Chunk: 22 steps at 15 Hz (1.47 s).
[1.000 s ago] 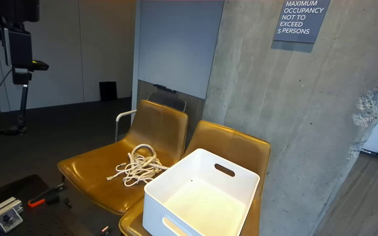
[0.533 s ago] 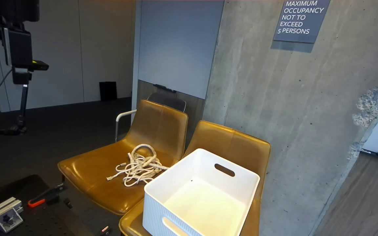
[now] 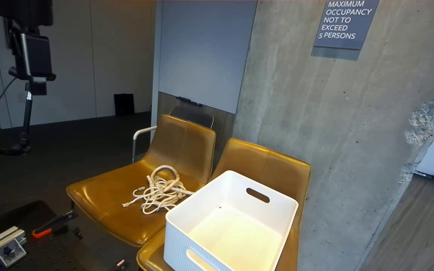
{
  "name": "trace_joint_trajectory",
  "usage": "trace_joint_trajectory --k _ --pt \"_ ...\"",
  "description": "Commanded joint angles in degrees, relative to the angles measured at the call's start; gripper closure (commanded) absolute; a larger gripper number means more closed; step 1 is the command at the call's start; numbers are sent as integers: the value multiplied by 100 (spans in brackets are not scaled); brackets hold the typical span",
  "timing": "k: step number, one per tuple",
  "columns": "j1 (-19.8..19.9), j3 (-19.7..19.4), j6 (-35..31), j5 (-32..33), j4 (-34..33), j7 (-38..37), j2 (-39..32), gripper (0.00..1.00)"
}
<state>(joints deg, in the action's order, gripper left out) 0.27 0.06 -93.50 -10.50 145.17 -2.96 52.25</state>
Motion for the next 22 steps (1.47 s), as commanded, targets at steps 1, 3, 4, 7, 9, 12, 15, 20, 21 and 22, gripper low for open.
trace_joint_trajectory --k 1,3,4,7,9,12,15,20,21,22 --pt "-217 383 -501 271 -568 357 -816 0" --pt "-371 630 -873 470 -909 534 -1336 0" --pt "-446 754 -1095 600 -1103 595 -1668 0" --pt "-672 954 -1675 1027 -1665 912 -2571 0" --pt "-793 1027 -1983 1347 -2074 1183 -3227 0" --pt "-887 1019 -2350 1745 -2758 1692 -4218 0" --pt "-860 934 -2701 1983 -3352 2219 -5112 0" --pt "-666 746 -3390 2208 -4060 2922 -6592 0" --pt "-622 710 -3538 2251 -4167 3030 -6878 0" --pt "-587 686 -3697 2305 -4254 3109 -7149 0"
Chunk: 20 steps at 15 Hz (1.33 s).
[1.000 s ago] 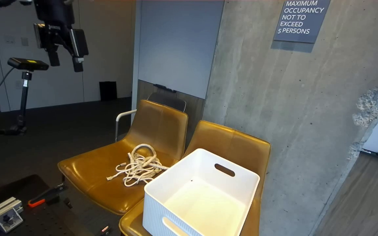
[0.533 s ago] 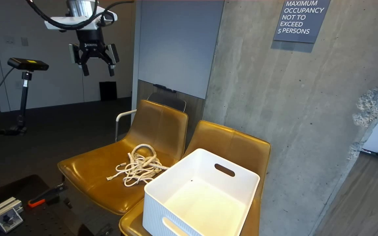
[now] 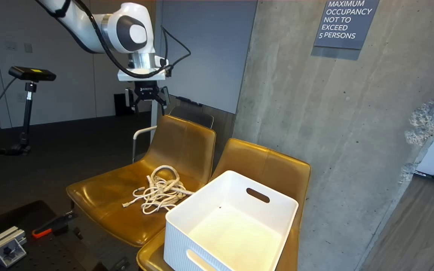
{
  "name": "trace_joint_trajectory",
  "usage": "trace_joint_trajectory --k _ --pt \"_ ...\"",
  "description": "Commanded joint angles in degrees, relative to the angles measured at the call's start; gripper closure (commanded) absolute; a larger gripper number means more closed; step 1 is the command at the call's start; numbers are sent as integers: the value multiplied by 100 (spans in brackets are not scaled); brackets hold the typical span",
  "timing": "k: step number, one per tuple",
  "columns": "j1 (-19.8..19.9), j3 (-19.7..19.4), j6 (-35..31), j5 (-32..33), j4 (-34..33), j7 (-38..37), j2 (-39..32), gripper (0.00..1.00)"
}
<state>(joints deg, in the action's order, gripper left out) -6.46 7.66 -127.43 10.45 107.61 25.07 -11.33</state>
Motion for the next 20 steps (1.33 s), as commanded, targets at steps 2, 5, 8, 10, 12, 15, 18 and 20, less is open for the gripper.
trace_joint_trajectory --k 2,5,8,10,12,15,18,20 --pt "140 -122 -629 378 -647 427 -1316 0" --pt "171 -164 -1097 580 -868 508 -2095 0" --pt "129 -250 -1409 829 -1121 460 -2780 0" --pt "110 -300 -1576 966 -1303 427 -3225 0" --pt "79 -357 -1687 1084 -1493 396 -3619 0" --pt "36 -425 -1776 1165 -1807 361 -4151 0" --pt "-31 -467 -1763 1221 -2207 351 -4644 0" --pt "-81 -445 -1688 1183 -2382 348 -4855 0"
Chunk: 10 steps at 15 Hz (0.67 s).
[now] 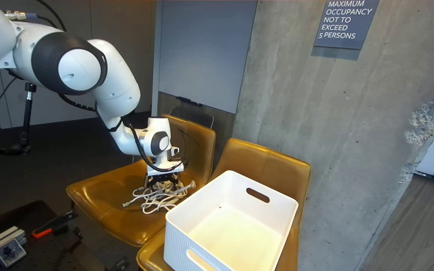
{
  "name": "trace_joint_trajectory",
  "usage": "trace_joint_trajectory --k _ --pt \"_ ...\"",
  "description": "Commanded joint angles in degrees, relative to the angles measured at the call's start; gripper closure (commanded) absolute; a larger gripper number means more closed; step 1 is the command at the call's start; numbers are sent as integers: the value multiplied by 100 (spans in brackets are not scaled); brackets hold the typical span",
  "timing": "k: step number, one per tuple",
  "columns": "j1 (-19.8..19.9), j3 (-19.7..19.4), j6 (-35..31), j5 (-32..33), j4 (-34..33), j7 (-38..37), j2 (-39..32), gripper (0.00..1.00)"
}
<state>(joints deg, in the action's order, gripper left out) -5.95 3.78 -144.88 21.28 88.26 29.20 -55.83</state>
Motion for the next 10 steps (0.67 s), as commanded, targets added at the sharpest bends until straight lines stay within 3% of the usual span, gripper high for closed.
trace_joint_trajectory --k 1,10 --pt "-173 -30 86 73 -459 -91 -457 20" --pt "-849 48 670 93 -31 -492 161 88"
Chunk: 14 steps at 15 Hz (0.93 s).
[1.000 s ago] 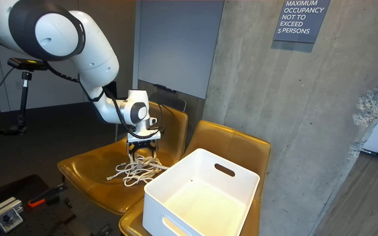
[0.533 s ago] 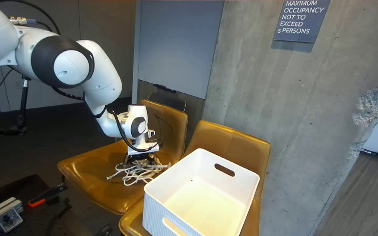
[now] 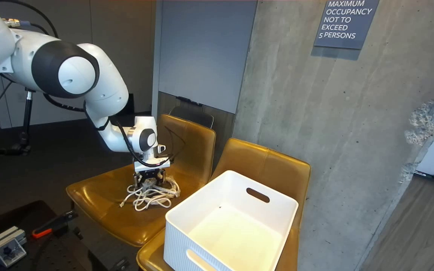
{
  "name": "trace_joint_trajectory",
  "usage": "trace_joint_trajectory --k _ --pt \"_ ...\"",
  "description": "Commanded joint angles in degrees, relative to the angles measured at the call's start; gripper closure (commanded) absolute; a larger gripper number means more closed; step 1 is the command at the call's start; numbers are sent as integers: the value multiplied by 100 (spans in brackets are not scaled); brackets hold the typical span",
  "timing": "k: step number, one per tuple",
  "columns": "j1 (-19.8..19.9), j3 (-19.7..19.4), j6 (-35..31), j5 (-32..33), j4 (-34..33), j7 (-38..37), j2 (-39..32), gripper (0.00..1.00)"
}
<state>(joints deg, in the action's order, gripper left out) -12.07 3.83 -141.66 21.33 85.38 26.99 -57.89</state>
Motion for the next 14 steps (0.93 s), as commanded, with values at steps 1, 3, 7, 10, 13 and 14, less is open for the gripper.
trace_joint_trajectory --k 1,3,7,10,13,14 --pt "-321 30 492 107 308 -342 519 95" --pt "-475 -2 803 149 390 -484 860 100" --pt "-583 -39 1500 234 531 -667 1737 96" --pt "-510 -76 2032 361 482 -685 2389 96" --pt "-410 -119 2482 513 291 -730 2975 96" --pt "-358 -134 2604 569 230 -748 3167 96"
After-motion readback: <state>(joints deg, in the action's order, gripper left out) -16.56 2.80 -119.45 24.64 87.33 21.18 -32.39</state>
